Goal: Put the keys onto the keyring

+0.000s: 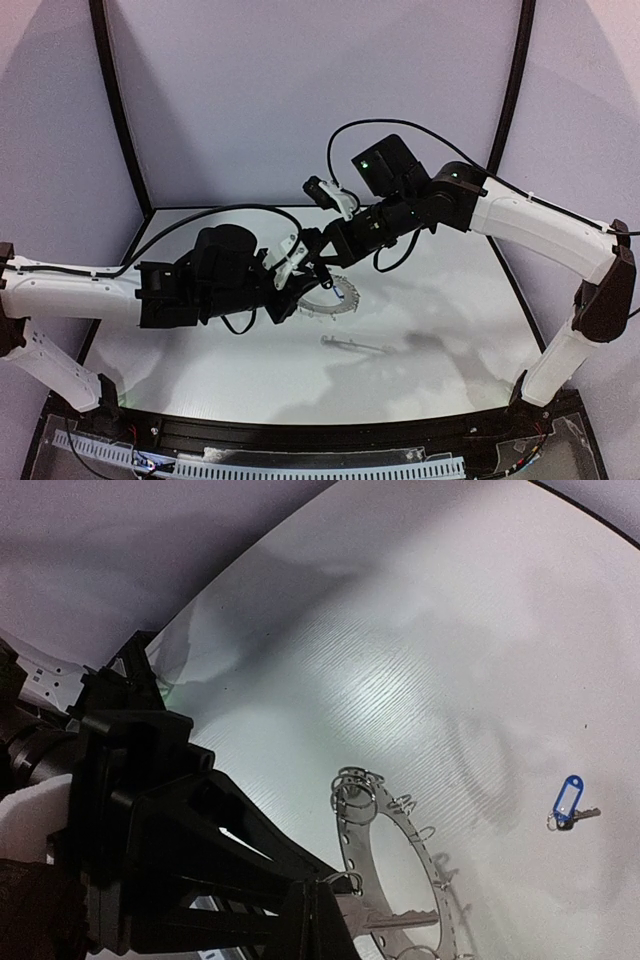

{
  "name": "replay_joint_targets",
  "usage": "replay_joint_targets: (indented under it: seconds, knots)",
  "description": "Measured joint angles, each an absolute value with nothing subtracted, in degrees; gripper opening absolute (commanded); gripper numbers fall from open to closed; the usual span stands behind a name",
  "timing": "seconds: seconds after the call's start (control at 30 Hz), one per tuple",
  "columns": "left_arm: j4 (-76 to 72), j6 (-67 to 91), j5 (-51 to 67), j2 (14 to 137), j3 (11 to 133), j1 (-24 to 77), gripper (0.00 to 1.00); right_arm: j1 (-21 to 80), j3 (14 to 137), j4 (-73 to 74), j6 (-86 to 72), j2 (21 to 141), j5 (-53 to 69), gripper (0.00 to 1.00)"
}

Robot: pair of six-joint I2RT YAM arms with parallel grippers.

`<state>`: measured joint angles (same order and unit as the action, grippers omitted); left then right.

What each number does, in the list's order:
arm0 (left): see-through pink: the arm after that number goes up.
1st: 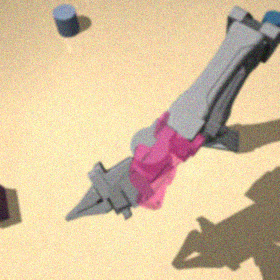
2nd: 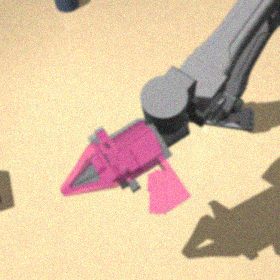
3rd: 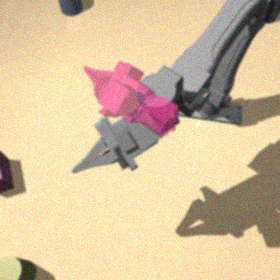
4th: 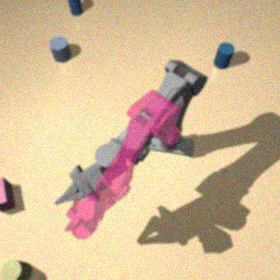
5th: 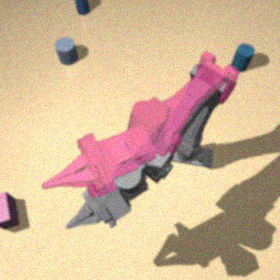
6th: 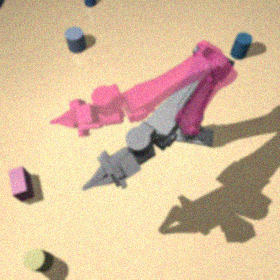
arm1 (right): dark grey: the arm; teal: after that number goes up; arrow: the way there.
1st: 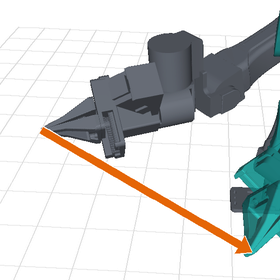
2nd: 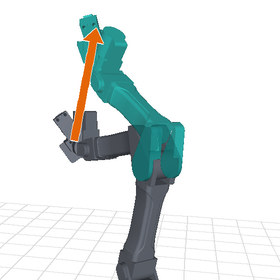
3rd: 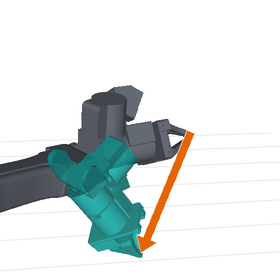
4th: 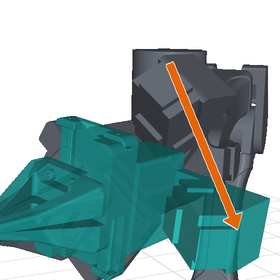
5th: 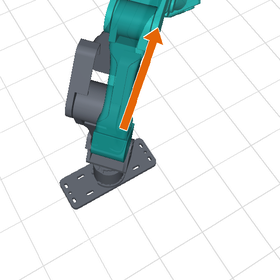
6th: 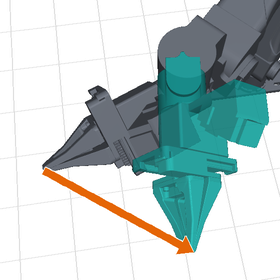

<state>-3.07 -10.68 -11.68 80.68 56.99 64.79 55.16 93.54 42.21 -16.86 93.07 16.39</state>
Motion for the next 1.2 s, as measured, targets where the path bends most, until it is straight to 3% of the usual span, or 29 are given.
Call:
replay_joint_targets:
  seconds: [1.1,1.2]
  knots:
    - [-4.75,-11.95,-13.46,80.93,57.2,64.84,0.2,55.16,93.54,41.35,-17.71,92.38,17.02,0.0]
    - [-4.78,-11.49,-14.35,80.96,57.38,64.84,0.13,55.16,93.54,40.79,-18.07,92.38,16.94,0.0]
